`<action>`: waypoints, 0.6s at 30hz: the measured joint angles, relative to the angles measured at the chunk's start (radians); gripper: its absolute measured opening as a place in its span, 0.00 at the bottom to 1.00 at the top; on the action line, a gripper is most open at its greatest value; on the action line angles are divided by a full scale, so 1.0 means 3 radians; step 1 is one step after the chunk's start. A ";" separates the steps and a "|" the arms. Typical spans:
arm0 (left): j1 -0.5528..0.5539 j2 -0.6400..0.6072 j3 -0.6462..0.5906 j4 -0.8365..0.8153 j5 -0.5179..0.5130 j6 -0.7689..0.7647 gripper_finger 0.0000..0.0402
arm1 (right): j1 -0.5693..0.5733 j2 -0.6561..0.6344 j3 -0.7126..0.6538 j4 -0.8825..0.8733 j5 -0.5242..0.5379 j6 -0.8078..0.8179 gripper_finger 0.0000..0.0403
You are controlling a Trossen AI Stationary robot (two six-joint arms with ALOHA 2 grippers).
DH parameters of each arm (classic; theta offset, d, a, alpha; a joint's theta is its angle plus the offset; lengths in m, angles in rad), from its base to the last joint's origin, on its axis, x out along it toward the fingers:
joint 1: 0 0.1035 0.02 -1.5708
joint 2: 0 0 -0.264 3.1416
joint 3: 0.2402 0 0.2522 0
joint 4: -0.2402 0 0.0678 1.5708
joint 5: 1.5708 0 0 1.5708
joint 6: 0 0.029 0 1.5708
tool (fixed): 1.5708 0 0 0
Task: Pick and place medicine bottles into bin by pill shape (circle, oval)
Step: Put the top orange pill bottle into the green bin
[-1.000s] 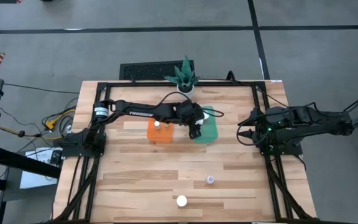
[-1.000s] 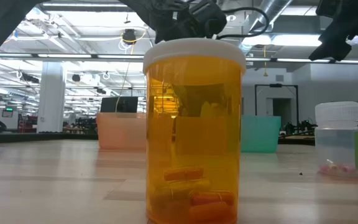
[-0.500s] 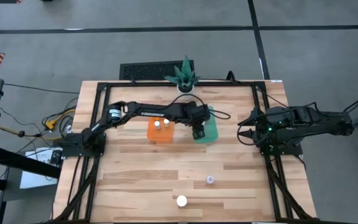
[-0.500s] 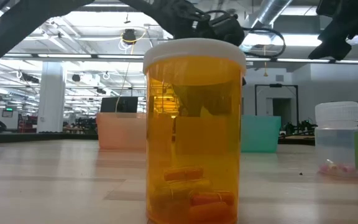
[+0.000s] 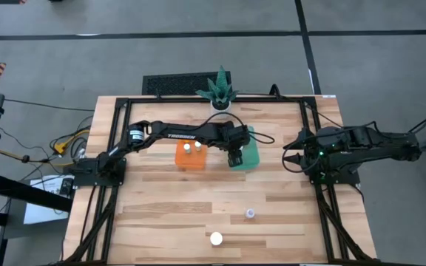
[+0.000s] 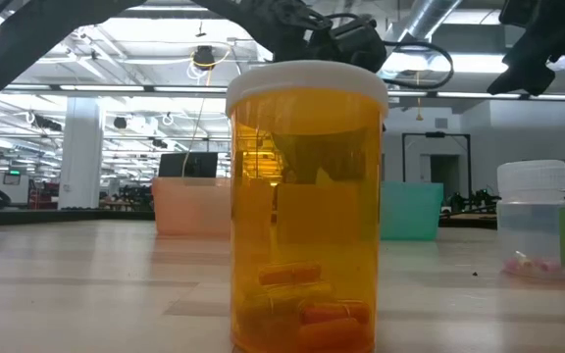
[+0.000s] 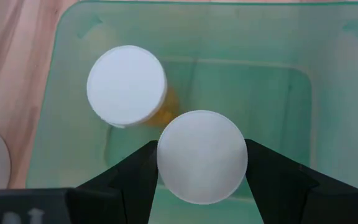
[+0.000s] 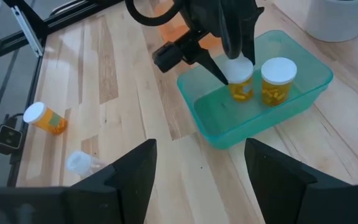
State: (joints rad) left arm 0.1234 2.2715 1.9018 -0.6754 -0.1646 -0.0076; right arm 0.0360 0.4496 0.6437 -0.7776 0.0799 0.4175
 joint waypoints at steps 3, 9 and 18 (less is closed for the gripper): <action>0.0001 -0.0001 0.0000 0.0000 0.0013 0.0037 0.53 | 0.0000 -0.0001 0.0000 0.0000 0.0000 0.0000 0.63; 0.0000 -0.0001 -0.0005 -0.0055 0.0009 0.0035 0.63 | 0.0000 0.0000 0.0000 -0.0001 0.0000 0.0001 0.63; -0.0010 -0.0001 0.0297 -0.0378 -0.0073 0.0049 0.73 | 0.0000 0.0000 0.0000 -0.0001 0.0000 -0.0001 0.63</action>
State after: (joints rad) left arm 0.1204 2.2711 1.9909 -0.7888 -0.1865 0.0071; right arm 0.0360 0.4496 0.6437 -0.7780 0.0799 0.4174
